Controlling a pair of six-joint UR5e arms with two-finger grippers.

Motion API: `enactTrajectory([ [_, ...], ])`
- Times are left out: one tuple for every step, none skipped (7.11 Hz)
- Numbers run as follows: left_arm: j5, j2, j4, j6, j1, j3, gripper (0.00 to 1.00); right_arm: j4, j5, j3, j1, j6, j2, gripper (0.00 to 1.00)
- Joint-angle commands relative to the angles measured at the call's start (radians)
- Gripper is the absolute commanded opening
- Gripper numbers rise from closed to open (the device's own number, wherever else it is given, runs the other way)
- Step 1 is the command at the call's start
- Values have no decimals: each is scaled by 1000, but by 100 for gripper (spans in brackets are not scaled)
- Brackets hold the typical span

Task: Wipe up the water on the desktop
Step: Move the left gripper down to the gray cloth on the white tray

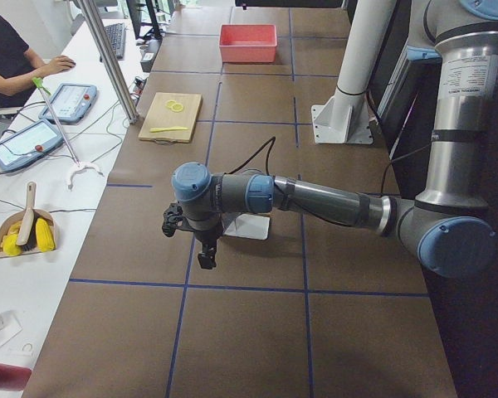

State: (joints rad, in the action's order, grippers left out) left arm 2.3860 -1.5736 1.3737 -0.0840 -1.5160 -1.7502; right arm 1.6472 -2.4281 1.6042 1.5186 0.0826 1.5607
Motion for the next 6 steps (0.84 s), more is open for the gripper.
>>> enactTrajectory([
  [91,57,99,6,3,-35,100,-3,-8,23,0,2,1,100],
  [93,58,176,111,11,-40,100,-1,-32,29,-1,0,1,100],
  [81,54,252,279,84,-81,100,-4,-48,33,-1,3,2,100],
  [56,49,278,403,155,-93,100,-4,-51,48,-5,3,2,100],
  [33,41,292,474,215,-94,100,-4,-51,52,-41,0,-1,100],
  [33,24,304,486,268,-81,99,-4,-48,56,-61,-1,-2,100],
])
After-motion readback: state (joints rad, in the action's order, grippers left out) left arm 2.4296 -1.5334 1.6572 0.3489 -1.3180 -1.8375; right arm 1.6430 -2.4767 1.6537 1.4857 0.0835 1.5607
